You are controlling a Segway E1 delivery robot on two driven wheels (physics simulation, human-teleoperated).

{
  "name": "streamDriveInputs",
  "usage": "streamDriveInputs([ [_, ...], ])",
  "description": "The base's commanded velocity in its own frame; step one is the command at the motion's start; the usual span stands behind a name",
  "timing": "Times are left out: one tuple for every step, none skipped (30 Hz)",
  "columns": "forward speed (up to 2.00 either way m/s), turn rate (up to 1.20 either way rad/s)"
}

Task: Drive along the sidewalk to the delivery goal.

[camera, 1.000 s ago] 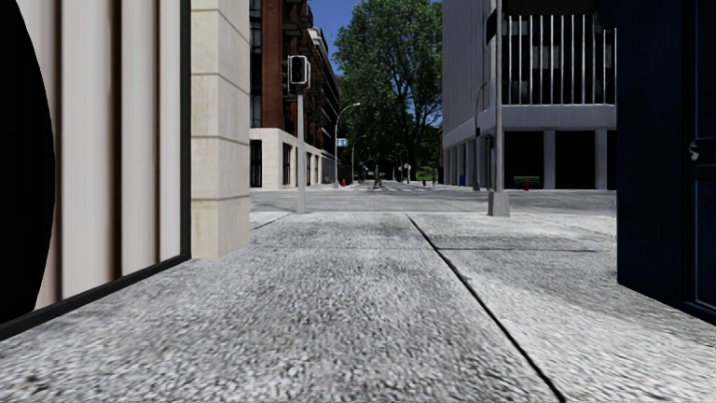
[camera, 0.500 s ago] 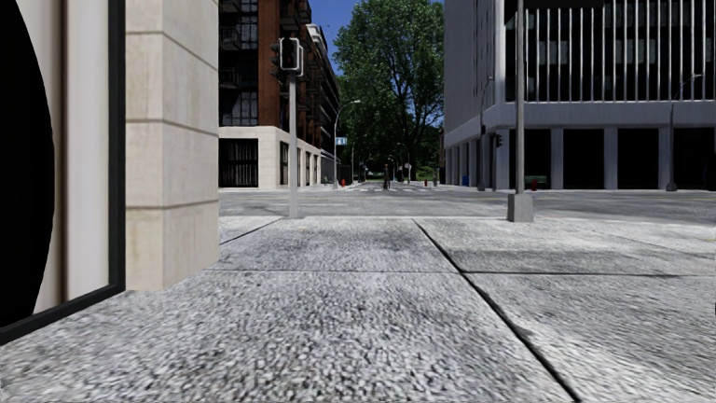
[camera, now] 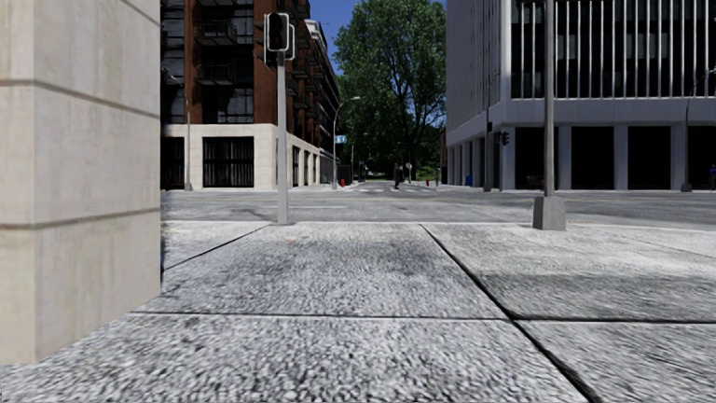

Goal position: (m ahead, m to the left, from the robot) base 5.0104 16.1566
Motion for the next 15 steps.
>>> streamDriveInputs([
  [2.00,0.00],
  [2.00,0.00],
  [2.00,0.00],
  [2.00,0.00],
  [2.00,0.00],
  [2.00,0.00],
  [2.00,0.00],
  [2.00,0.00],
  [2.00,0.00],
  [2.00,0.00],
  [2.00,0.00],
  [2.00,0.00],
  [2.00,0.00],
  [2.00,0.00],
  [2.00,0.00],
])
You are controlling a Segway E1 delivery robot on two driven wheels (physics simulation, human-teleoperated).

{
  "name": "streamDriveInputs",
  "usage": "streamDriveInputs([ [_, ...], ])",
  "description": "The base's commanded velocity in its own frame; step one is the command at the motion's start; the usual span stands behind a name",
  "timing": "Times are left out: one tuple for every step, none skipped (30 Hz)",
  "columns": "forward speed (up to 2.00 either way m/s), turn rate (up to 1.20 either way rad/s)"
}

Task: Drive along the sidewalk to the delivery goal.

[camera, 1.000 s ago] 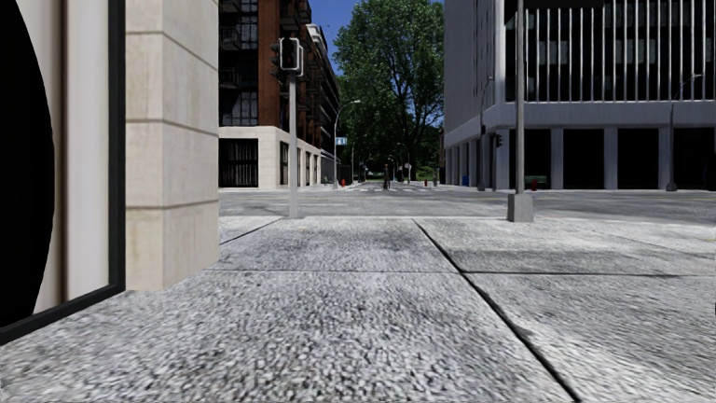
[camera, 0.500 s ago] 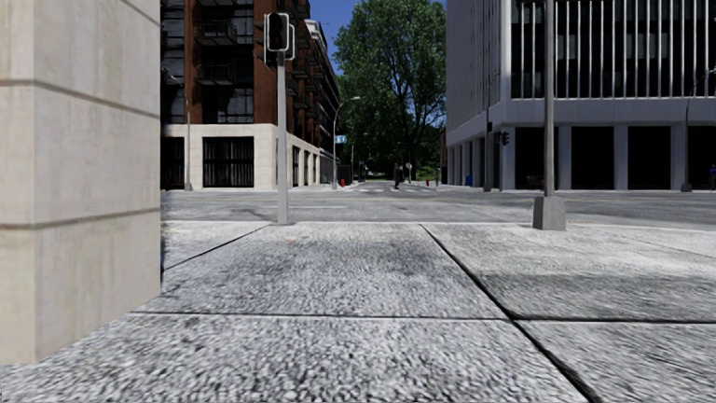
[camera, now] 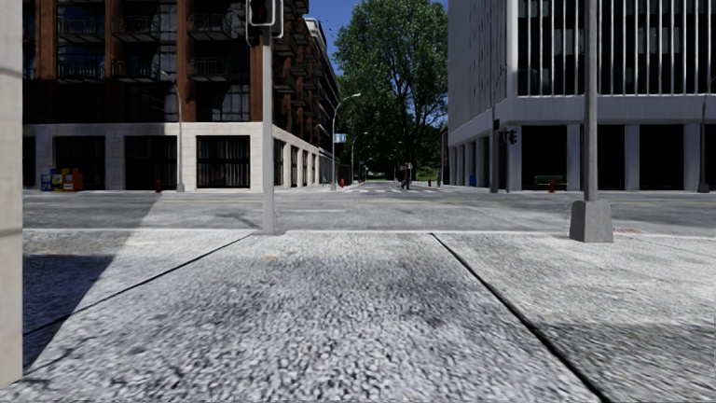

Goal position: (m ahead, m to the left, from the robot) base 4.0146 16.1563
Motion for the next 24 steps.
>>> streamDriveInputs([
  [2.00,0.01],
  [2.00,0.17],
  [2.00,0.17],
  [2.00,0.33],
  [2.00,0.45],
  [2.00,0.54],
  [2.00,0.63],
  [2.00,0.63],
  [1.96,0.67],
  [1.81,0.68],
  [1.69,0.68],
  [1.58,0.69],
  [1.58,0.69],
  [1.47,0.70],
  [1.39,0.72],
  [1.35,0.72],
  [1.35,0.72],
  [1.35,0.72],
  [1.34,0.72],
  [1.34,0.72],
  [1.34,0.72],
  [1.34,0.72],
  [1.34,0.72],
  [1.34,0.72],
])
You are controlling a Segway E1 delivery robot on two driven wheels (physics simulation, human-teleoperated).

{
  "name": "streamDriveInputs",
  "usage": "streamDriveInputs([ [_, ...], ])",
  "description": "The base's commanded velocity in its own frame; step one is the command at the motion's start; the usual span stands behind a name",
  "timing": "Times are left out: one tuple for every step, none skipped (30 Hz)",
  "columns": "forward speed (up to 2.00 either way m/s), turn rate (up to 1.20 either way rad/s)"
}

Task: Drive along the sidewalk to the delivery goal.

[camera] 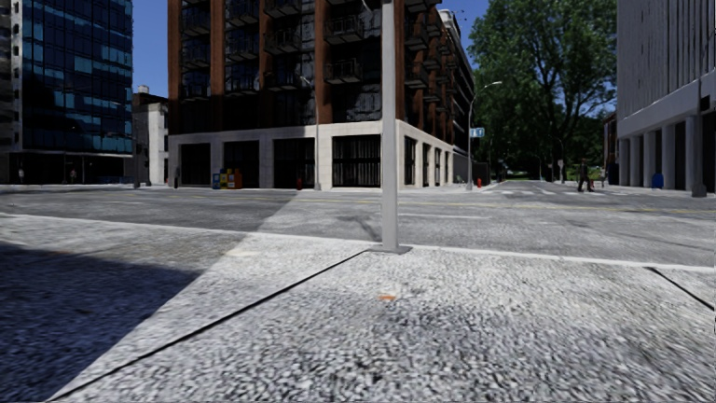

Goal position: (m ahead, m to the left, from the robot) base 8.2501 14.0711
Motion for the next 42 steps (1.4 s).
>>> streamDriveInputs([
  [1.34,0.72],
  [1.34,0.72],
  [1.34,0.72],
  [1.34,0.72],
  [1.34,0.72],
  [1.34,0.72],
  [1.34,0.72],
  [1.34,0.72],
  [1.34,0.72],
  [1.34,0.72],
  [1.34,0.72],
  [1.34,0.72],
  [1.34,0.72],
  [1.34,0.72],
  [1.34,0.72],
  [1.34,0.72],
  [1.34,0.72],
  [1.34,0.72],
  [1.34,0.72],
  [1.34,0.72],
  [1.34,0.71],
  [1.34,0.71],
  [1.34,0.70],
  [1.34,0.70],
  [1.34,0.69],
  [1.34,0.68],
  [1.34,0.68],
  [1.34,0.68],
  [1.34,0.68],
  [1.34,0.68],
  [1.34,0.68],
  [1.34,0.68],
  [1.34,0.68],
  [1.34,0.68],
  [1.34,0.67],
  [1.34,0.64],
  [1.34,0.60],
  [1.34,0.59],
  [1.34,0.59],
  [1.34,0.59],
  [1.34,0.59],
  [1.34,0.59],
])
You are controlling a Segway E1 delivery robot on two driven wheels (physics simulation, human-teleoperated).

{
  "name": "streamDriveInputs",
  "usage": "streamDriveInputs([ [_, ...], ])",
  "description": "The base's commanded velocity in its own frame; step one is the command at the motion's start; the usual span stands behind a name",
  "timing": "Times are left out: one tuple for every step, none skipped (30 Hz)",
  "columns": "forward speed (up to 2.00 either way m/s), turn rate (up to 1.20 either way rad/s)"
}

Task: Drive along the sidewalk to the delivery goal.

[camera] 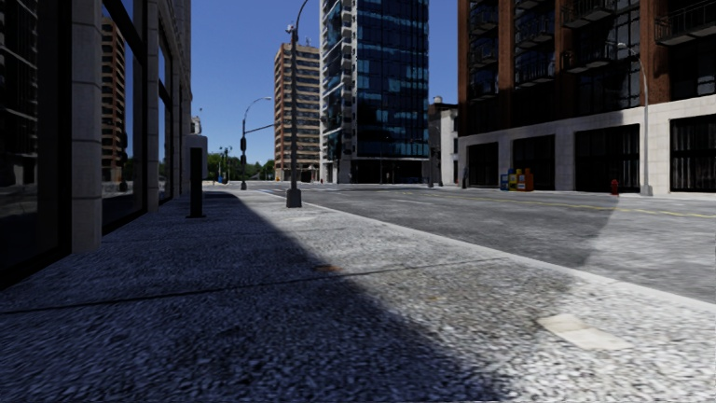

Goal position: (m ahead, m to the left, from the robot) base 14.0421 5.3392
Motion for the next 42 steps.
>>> streamDriveInputs([
  [1.34,0.59],
  [1.34,0.59],
  [1.34,0.59],
  [1.34,0.59],
  [1.34,0.59],
  [1.34,0.59],
  [1.34,0.58],
  [1.42,0.50],
  [1.54,0.43],
  [2.00,0.41],
  [2.00,0.41],
  [2.00,0.41],
  [2.00,0.41],
  [2.00,0.41],
  [2.00,0.41],
  [2.00,0.41],
  [2.00,0.41],
  [2.00,0.40],
  [2.00,0.00],
  [2.00,0.00],
  [2.00,0.00],
  [2.00,0.00],
  [2.00,0.00],
  [2.00,0.00],
  [2.00,0.00],
  [2.00,0.00],
  [2.00,0.00],
  [2.00,0.00],
  [2.00,0.00],
  [2.00,0.00],
  [2.00,0.00],
  [2.00,0.00],
  [2.00,0.02],
  [2.00,0.11],
  [2.00,0.23],
  [2.00,0.27],
  [2.00,0.27],
  [2.00,0.30],
  [2.00,0.31],
  [2.00,0.32],
  [2.00,0.32],
  [2.00,0.32],
])
